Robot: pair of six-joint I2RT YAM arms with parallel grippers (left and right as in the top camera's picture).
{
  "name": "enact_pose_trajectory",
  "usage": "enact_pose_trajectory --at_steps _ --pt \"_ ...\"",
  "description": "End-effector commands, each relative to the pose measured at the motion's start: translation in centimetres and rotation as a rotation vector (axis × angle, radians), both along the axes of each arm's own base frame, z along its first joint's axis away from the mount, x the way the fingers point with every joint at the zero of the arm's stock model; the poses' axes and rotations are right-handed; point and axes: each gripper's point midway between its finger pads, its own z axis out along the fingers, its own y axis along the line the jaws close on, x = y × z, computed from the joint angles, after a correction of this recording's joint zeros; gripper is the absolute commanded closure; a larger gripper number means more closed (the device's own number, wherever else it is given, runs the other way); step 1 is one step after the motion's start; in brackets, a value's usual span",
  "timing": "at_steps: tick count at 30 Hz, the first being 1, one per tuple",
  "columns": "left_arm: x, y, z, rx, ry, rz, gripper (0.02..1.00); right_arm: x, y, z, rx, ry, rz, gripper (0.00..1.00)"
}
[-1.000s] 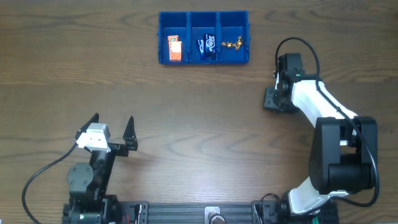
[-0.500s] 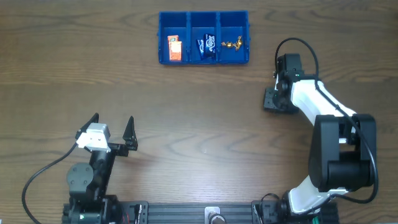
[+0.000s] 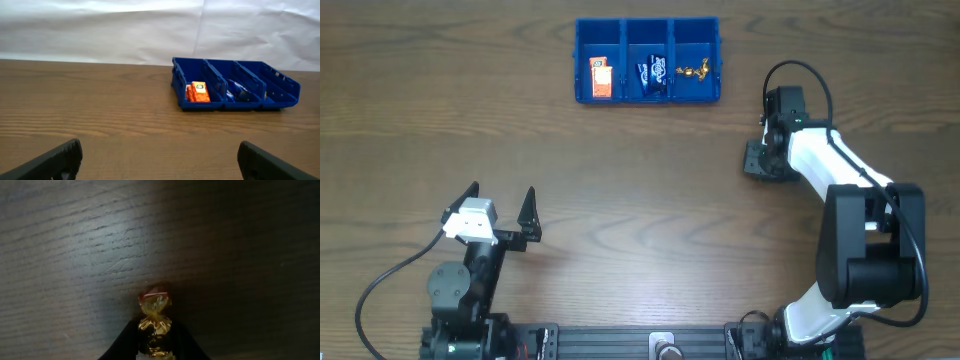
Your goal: Sort Candies Into Trays
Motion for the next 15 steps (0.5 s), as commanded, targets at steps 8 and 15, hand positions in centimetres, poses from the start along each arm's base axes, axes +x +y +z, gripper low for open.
enact_pose_trajectory --at_steps 8,15 --pt "-0.1 -0.3 -1.5 0.002 0.044 -0.02 0.02 1.5 5.9 12.2 0.064 -0.338 0.121 0.965" --pt "-0.1 -0.3 -1.5 0.002 0.044 -0.02 0.02 5.9 8.8 22.2 0.089 -0.531 0.161 0.965"
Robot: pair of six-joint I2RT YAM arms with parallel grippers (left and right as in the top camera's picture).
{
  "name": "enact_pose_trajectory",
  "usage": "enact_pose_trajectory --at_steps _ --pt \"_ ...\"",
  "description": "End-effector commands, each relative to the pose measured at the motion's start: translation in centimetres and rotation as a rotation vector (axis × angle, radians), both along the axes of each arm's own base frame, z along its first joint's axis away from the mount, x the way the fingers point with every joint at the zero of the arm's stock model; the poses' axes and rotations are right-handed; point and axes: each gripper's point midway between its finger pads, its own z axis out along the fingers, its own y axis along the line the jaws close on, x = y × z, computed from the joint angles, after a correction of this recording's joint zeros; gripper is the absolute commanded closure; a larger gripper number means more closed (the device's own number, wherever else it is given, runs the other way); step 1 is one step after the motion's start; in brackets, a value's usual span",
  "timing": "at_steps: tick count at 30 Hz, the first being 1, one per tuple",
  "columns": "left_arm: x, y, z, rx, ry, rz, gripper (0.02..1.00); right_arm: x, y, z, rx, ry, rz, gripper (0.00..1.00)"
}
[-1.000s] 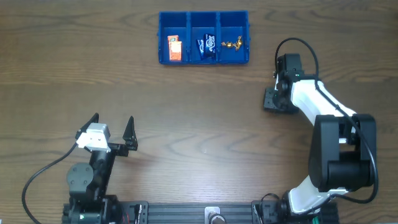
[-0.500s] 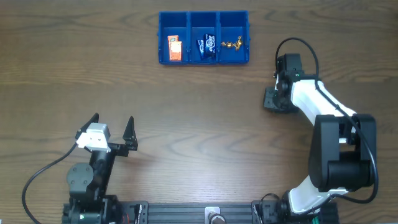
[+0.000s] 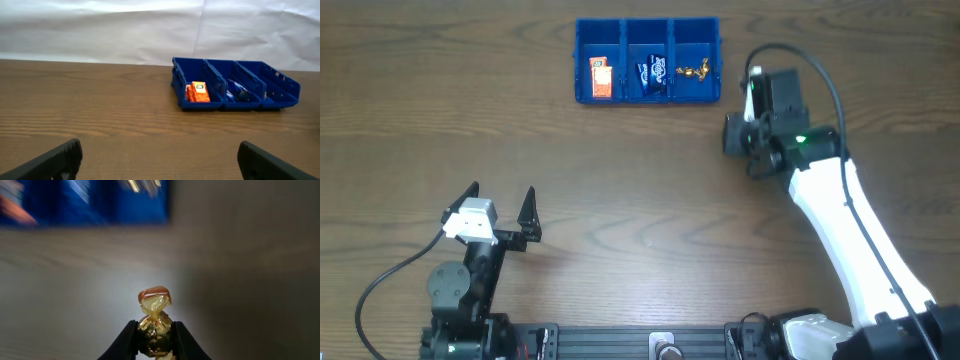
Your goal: Sort Candies Into Trays
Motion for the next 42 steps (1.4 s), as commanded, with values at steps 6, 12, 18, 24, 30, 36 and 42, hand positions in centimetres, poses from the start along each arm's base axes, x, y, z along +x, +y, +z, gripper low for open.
enact_pose_trajectory --at_steps 6,12,18,24,30,36,42 --pt "-0.1 -0.3 -1.5 0.002 0.044 -0.02 0.02 10.3 2.8 6.8 -0.063 -0.114 0.005 0.965" --pt "-0.1 -0.3 -1.5 0.002 0.044 -0.02 0.02 16.1 4.4 2.9 -0.118 -0.053 0.002 0.965" --pt "-0.1 -0.3 -1.5 0.002 0.044 -0.02 0.02 17.7 4.9 -3.1 -0.143 0.037 0.009 0.965" --pt "-0.1 -0.3 -1.5 0.002 0.044 -0.02 0.02 17.7 5.1 -5.0 -0.153 0.07 0.013 0.963" --pt "-0.1 -0.3 -1.5 0.002 0.044 -0.02 0.02 17.9 5.1 -4.9 -0.148 0.059 0.012 0.599" --pt "-0.1 -0.3 -1.5 0.002 0.044 -0.02 0.02 18.2 5.5 -4.6 -0.128 0.044 0.021 0.009" --pt "-0.1 -0.3 -1.5 0.002 0.044 -0.02 0.02 16.9 5.1 -0.2 -0.119 0.003 0.019 0.001"
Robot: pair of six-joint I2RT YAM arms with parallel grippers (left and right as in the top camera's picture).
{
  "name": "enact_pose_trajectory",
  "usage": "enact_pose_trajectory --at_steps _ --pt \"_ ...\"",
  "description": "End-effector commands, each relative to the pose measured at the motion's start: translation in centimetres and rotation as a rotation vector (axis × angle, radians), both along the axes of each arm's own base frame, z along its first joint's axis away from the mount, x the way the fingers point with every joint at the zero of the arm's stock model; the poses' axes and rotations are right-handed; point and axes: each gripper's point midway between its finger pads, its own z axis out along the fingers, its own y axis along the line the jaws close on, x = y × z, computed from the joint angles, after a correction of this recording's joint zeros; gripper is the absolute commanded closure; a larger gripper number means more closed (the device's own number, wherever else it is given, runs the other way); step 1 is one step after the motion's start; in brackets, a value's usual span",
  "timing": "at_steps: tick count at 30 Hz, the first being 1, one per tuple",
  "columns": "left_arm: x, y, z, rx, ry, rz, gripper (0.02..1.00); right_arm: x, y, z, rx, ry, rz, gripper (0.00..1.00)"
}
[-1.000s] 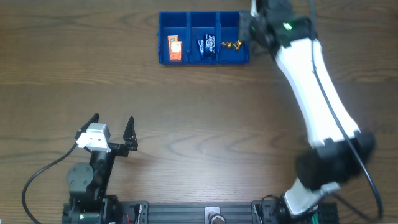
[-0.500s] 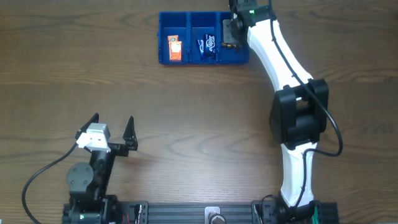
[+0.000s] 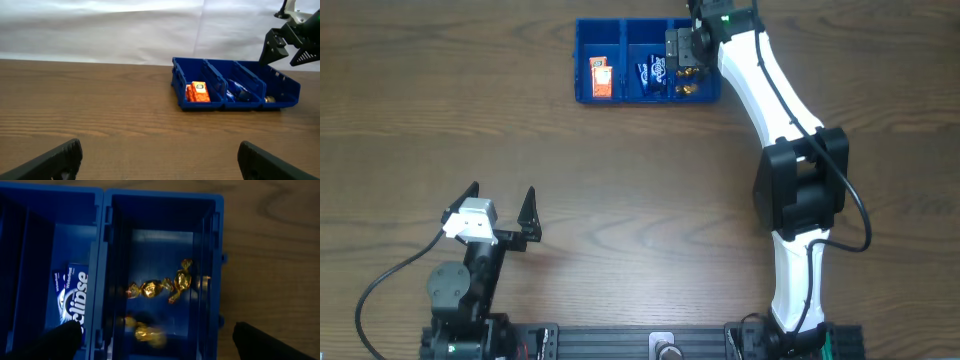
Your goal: Sort Candies Into Trays
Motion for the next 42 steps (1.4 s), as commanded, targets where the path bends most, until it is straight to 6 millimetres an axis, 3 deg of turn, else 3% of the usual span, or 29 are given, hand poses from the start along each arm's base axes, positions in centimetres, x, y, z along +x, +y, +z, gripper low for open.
enact_pose_trajectory --at_steps 1,8,11,13,16,20,22,26,29,35,42 --pt "-0.1 -0.3 -1.5 0.002 0.044 -0.02 0.02 -1.1 -0.1 6.7 0.026 -0.088 0.004 0.001" --pt "-0.1 -0.3 -1.5 0.002 0.044 -0.02 0.02 -6.2 -3.0 17.3 0.009 -0.235 0.044 0.003" --pt "-0.1 -0.3 -1.5 0.002 0.044 -0.02 0.02 -8.7 -5.4 19.8 -0.014 -0.303 -0.005 0.003" --pt "-0.1 -0.3 -1.5 0.002 0.044 -0.02 0.02 -11.2 -8.0 21.0 -0.036 -0.373 -0.063 0.003" --pt "-0.1 -0.3 -1.5 0.002 0.044 -0.02 0.023 -15.9 -11.0 20.6 -0.031 -0.439 -0.117 0.003" --pt "-0.1 -0.3 -1.5 0.002 0.044 -0.019 0.02 -21.2 -13.3 19.0 -0.025 -0.507 -0.164 0.003" --pt "-0.1 -0.3 -1.5 0.002 0.044 -0.02 0.02 -23.9 -14.0 17.9 -0.019 -0.554 -0.181 0.003" --pt "-0.1 -0.3 -1.5 0.002 0.044 -0.02 0.02 -27.3 -14.0 15.9 0.019 -0.651 -0.166 0.003" --pt "-0.1 -0.3 -1.5 0.002 0.044 -0.02 0.02 -28.7 -12.1 14.4 0.105 -0.714 -0.078 0.003" --pt "-0.1 -0.3 -1.5 0.002 0.044 -0.02 0.02 -28.7 -10.5 11.4 0.177 -0.823 -0.006 0.003" --pt "-0.1 -0.3 -1.5 0.002 0.044 -0.019 0.023 -29.8 -10.5 11.1 0.197 -0.955 0.0 0.003"
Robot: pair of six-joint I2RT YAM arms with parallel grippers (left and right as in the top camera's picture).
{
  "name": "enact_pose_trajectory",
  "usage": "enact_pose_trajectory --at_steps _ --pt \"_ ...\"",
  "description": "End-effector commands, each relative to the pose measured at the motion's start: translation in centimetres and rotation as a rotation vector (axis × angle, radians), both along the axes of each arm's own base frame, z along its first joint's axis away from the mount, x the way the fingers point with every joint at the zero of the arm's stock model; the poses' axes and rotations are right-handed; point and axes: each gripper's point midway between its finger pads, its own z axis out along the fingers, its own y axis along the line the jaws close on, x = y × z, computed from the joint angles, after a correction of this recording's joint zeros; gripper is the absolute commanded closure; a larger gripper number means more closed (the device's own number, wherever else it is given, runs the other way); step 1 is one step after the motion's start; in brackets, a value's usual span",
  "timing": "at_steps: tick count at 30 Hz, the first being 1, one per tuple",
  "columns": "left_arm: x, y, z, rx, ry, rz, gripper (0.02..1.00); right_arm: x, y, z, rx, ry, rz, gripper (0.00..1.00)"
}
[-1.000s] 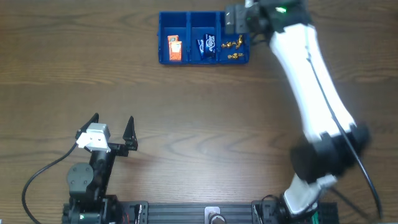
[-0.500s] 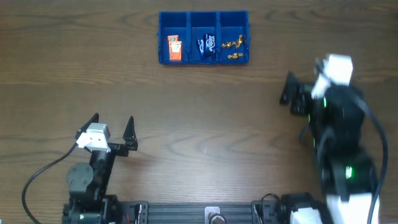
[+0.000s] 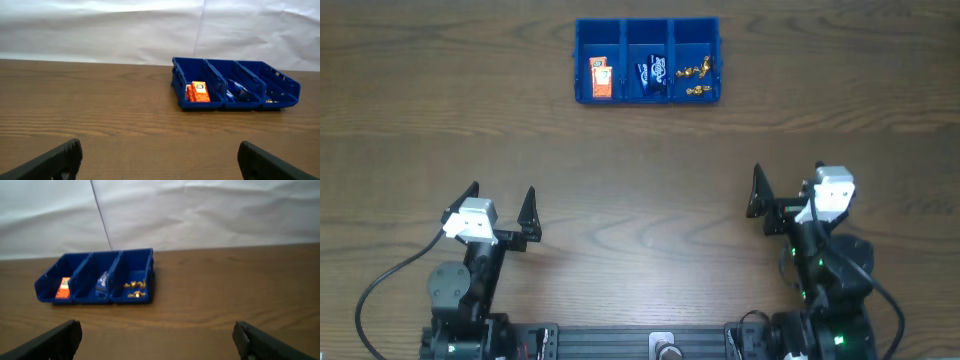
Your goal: Sort Candies Into Trays
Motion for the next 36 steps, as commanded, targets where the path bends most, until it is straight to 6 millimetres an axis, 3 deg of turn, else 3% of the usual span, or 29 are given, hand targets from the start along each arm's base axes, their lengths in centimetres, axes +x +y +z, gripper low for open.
enact_pose_trajectory --at_steps 1,16,24,36 --pt "-0.1 -0.3 -1.6 0.002 0.045 -0.02 0.02 -1.1 0.4 0.5 0.017 -0.094 0.025 0.003" --pt "-0.1 -0.3 -1.6 0.002 0.045 -0.02 0.02 -1.6 1.8 -2.4 0.028 -0.142 0.105 0.003" --pt "-0.1 -0.3 -1.6 0.002 0.045 -0.019 0.02 -0.9 1.9 -6.3 0.023 -0.081 0.104 0.003" --pt "-0.1 -0.3 -1.6 0.002 0.045 -0.02 0.02 -0.8 1.8 -6.4 0.023 -0.08 0.101 0.003"
